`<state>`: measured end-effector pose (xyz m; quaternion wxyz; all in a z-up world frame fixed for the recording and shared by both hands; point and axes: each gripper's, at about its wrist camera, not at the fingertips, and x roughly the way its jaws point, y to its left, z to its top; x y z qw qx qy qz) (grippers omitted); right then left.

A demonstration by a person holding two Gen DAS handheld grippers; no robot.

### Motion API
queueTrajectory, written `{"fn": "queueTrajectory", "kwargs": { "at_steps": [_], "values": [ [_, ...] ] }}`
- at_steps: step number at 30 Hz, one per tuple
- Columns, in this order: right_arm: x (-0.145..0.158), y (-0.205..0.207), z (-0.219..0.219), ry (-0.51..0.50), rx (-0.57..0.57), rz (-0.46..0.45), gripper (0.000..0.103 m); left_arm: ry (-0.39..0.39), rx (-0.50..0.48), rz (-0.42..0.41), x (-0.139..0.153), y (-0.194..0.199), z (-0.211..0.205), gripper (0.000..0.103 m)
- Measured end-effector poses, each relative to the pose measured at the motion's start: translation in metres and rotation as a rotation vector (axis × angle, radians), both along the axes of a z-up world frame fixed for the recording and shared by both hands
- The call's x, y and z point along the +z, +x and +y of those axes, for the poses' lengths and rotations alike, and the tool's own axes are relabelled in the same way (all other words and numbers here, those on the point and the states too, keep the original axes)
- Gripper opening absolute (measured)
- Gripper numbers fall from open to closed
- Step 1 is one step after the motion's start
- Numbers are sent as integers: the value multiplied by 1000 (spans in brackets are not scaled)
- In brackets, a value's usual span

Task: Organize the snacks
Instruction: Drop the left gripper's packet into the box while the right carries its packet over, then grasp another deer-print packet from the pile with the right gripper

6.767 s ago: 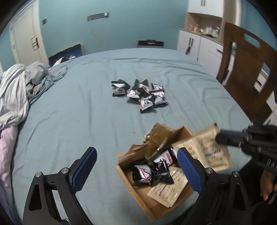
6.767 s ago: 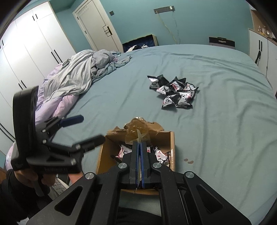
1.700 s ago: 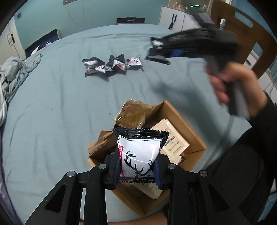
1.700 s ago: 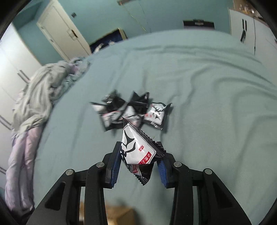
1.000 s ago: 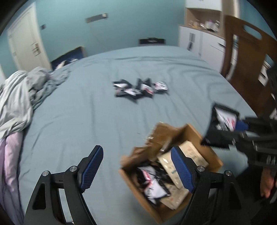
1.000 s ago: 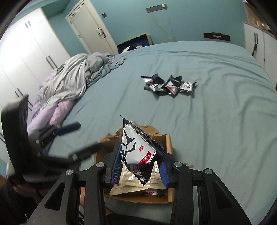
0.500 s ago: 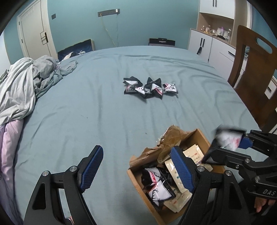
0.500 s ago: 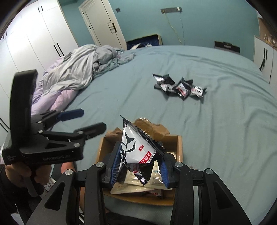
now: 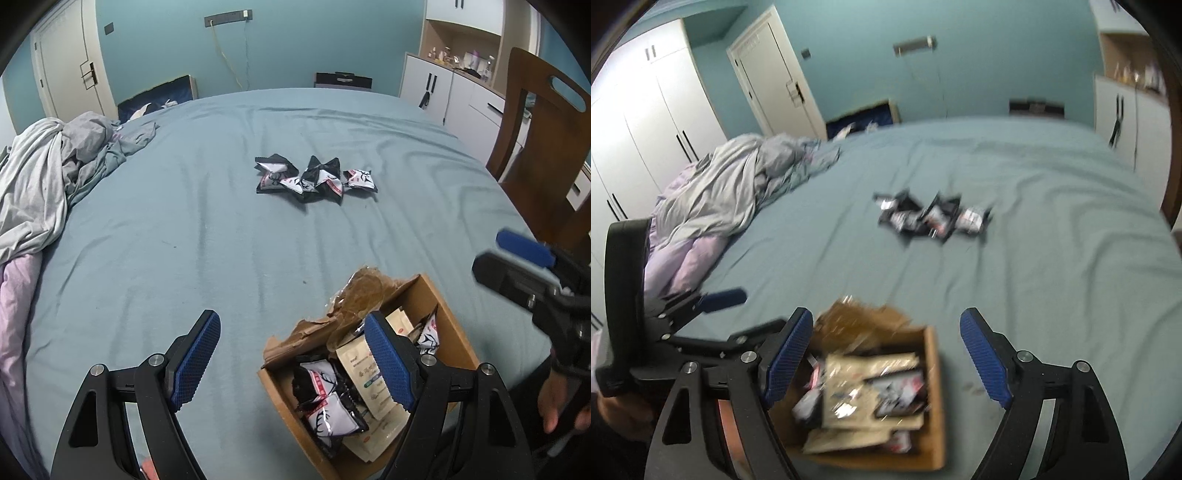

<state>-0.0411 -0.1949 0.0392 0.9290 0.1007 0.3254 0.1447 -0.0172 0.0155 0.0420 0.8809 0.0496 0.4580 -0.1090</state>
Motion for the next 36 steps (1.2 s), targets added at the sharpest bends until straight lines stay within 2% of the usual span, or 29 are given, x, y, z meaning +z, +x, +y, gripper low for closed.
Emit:
{"fn": "queueTrajectory", "kwargs": {
  "at_steps": [3, 6, 9, 13, 15, 19, 22, 24, 30, 36],
  "values": [
    [3, -4, 1, -58, -12, -61, 85, -20, -8, 2, 2, 0, -1, 81],
    [1, -4, 3, -104, -36, -55, 85, -22, -20, -4, 4, -1, -4, 82],
    [1, -5, -6, -30, -45, -34, 85, -16, -33, -8, 5, -3, -6, 82],
    [-7, 15, -24, 90, -28, 134, 85, -20, -34, -9, 5, -3, -7, 82],
    [-10, 23, -29, 120, -35, 188, 85, -14, -31, -13, 5, -3, -7, 82],
    [-2, 38, -39, 103, -69, 179, 85, -9, -33, -14, 4, -3, -8, 82],
    [0, 53, -42, 94, -86, 184, 85, -10, -34, -12, 4, -1, -8, 82],
    [-5, 65, -42, 85, -94, 218, 85, -12, -32, -12, 4, 0, -7, 82],
    [-14, 120, -39, 43, -98, 290, 85, -28, -25, -18, 7, 5, -2, 82],
    [-29, 176, -30, 14, -101, 337, 85, -36, -20, 19, 1, 14, 2, 82]
  ]
}}
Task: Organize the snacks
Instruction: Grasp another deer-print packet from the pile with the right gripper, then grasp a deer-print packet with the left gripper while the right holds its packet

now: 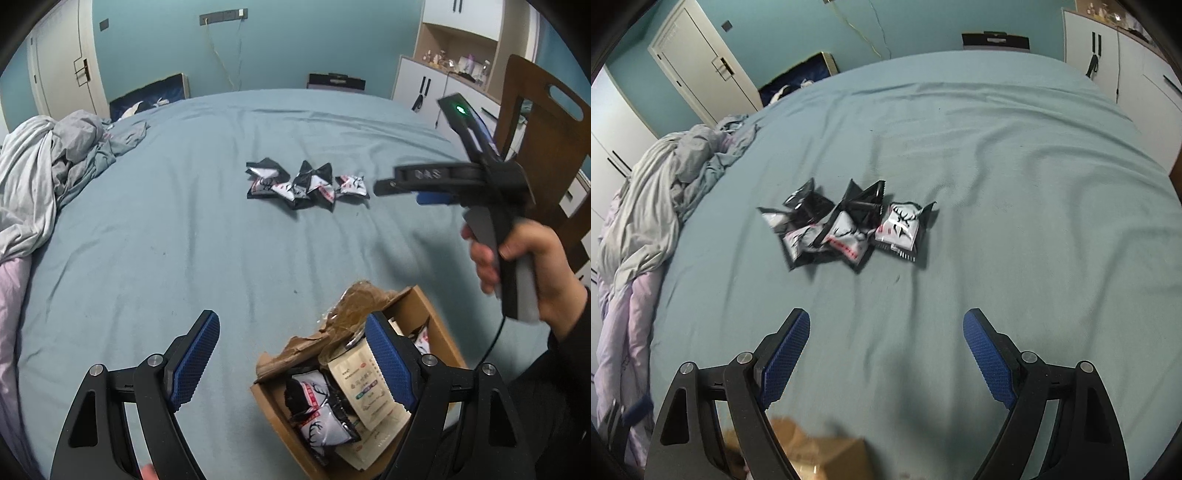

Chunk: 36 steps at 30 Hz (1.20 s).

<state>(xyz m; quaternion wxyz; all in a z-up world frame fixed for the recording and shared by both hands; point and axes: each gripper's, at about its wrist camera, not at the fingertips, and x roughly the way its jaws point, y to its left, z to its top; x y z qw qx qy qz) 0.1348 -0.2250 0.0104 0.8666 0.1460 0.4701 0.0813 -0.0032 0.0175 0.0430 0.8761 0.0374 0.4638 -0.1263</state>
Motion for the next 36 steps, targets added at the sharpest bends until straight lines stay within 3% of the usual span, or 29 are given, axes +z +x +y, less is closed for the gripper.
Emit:
{"fn": "queueTrajectory", "kwargs": {
  "at_steps": [12, 19, 20, 22, 23, 27, 31, 36],
  "values": [
    [-35, 76, 14, -80, -1, 13, 85, -33, 16, 86, -15, 20, 7, 82],
    [-61, 112, 16, -38, -20, 61, 85, -30, 15, 86, -16, 26, 8, 82],
    [-63, 114, 16, -43, -19, 66, 84, -34, 16, 85, -15, 26, 9, 82],
    [-65, 116, 17, -57, -22, 51, 65, -32, 19, 77, -14, 27, 9, 82],
    [-64, 115, 16, -66, -25, 42, 38, -29, 21, 73, -13, 28, 9, 82],
    [-55, 101, 11, -52, -36, -10, 35, -9, 31, 56, -13, 28, 10, 82],
    [-29, 68, 5, 3, -39, -55, 34, 62, 57, 19, -12, 31, 7, 82],
    [11, 8, -6, 110, -19, -107, 34, 47, 77, 35, 2, 55, 1, 82]
  ]
}}
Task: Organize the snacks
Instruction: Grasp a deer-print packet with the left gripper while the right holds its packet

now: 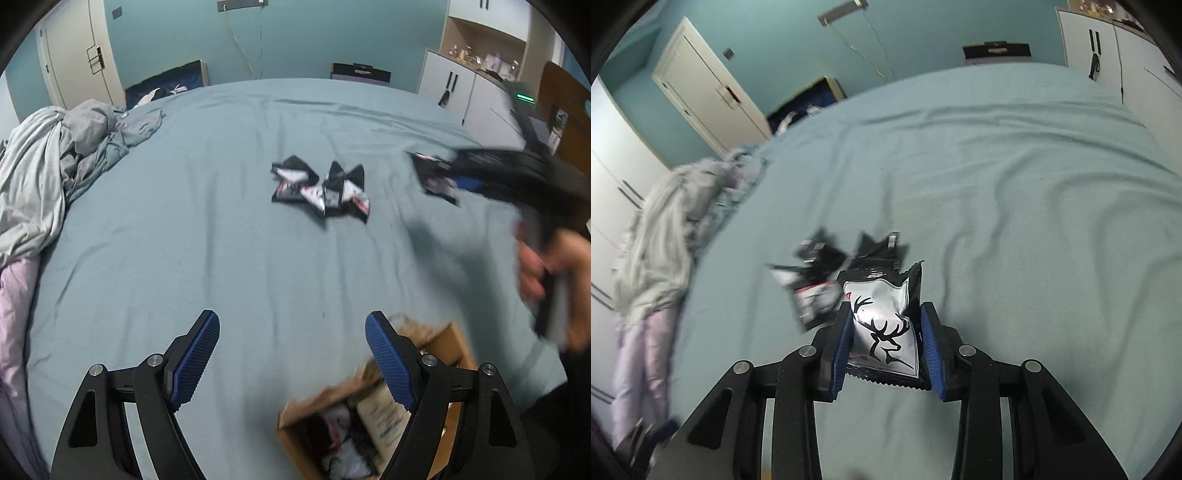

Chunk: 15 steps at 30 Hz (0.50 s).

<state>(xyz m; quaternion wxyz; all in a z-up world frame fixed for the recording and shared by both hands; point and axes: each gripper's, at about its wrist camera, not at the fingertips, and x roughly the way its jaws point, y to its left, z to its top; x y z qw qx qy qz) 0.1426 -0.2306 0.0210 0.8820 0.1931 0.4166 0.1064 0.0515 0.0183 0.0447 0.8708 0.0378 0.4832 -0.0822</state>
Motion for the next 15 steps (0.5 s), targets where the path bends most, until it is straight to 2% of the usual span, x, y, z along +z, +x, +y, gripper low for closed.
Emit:
{"fn": "queueTrajectory", "kwargs": {
  "at_steps": [4, 7, 10, 12, 15],
  "values": [
    [30, -48, -9, 1, 13, -59, 34, -31, 3, 13, 10, 41, -11, 84],
    [42, -83, -21, 12, 15, -98, 34, -13, 7, 27, 4, 74, -22, 84],
    [41, -120, -37, 37, 13, -113, 34, 2, 28, 82, -18, 109, -30, 85],
    [34, -140, -43, 45, 30, -111, 34, -23, 52, 166, -42, 129, -31, 85],
    [15, -163, -57, 101, 24, -61, 34, -42, 91, 208, -60, 155, -27, 85]
  ]
}}
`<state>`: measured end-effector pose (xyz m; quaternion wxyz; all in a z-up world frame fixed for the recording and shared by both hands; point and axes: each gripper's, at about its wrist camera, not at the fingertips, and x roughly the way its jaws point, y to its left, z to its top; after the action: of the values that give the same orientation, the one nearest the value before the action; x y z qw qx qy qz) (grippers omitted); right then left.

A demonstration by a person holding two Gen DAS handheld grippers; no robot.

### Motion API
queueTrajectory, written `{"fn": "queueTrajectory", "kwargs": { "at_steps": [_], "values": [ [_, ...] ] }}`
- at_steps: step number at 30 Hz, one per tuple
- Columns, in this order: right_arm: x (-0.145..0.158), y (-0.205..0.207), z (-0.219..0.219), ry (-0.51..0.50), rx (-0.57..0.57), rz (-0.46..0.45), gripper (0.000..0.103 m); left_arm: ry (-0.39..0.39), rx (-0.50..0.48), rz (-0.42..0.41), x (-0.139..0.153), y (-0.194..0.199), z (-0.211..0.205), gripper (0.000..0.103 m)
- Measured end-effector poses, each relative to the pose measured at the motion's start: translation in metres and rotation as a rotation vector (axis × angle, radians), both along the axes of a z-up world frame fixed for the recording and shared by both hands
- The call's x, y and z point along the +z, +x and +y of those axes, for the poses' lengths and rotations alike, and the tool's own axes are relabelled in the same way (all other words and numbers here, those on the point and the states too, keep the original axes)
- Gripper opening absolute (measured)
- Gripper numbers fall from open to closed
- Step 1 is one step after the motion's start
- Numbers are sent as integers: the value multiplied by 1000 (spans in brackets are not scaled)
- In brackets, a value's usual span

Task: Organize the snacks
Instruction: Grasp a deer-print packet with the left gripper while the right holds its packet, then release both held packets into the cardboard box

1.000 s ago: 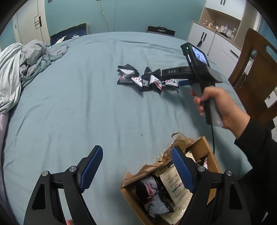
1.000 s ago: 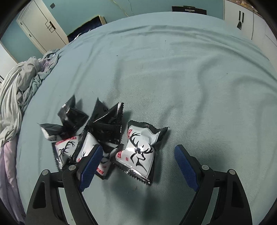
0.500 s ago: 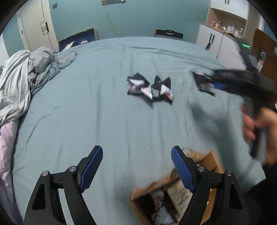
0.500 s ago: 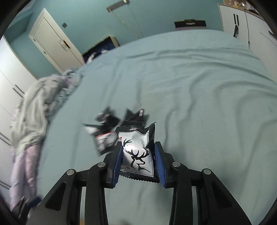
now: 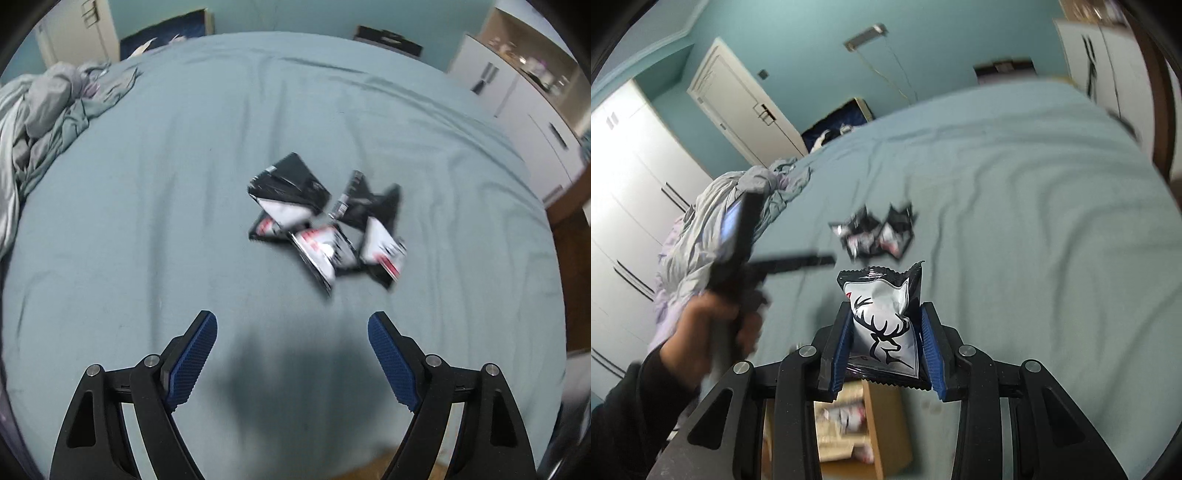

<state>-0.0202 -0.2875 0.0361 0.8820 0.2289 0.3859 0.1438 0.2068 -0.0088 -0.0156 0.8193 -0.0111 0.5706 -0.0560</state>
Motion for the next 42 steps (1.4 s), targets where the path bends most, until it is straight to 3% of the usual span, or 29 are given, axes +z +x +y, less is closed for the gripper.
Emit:
{"fn": "queueTrajectory", "kwargs": {
  "at_steps": [3, 6, 10, 13, 16, 20, 24, 28, 32, 37, 42],
  "values": [
    [-15, -3, -3, 40, 8, 43, 34, 14, 41, -8, -13, 27, 5, 85],
    [-17, 12, 0, 21, 29, 59, 34, 36, 71, 35, -31, 50, 4, 85],
    [-28, 37, 7, 10, 69, 107, 34, 31, 88, -6, -33, 70, -1, 86],
    [-32, 49, 14, -2, 84, 140, 34, 60, 104, 33, -45, 83, -1, 84],
    [-32, 52, 11, -2, 91, 146, 34, 34, 123, 65, -55, 85, 2, 54],
    [-33, 56, 6, -10, 71, 164, 34, 18, 184, 34, -45, 70, 14, 51],
    [-27, 54, 4, 6, 47, 148, 34, -19, 219, -15, -8, 41, 31, 50],
    [-20, 44, 8, -25, 23, 126, 34, 37, 138, -109, 42, -11, 27, 50],
    [-16, 37, 18, -52, 19, 121, 34, 31, 32, -184, 81, -81, 18, 50],
    [-4, 24, 30, -104, 16, 79, 34, 0, -118, -214, 97, -154, 10, 50],
    [0, 16, 33, -137, 6, 65, 34, -89, -338, -193, 84, -231, -13, 50]
  ]
}}
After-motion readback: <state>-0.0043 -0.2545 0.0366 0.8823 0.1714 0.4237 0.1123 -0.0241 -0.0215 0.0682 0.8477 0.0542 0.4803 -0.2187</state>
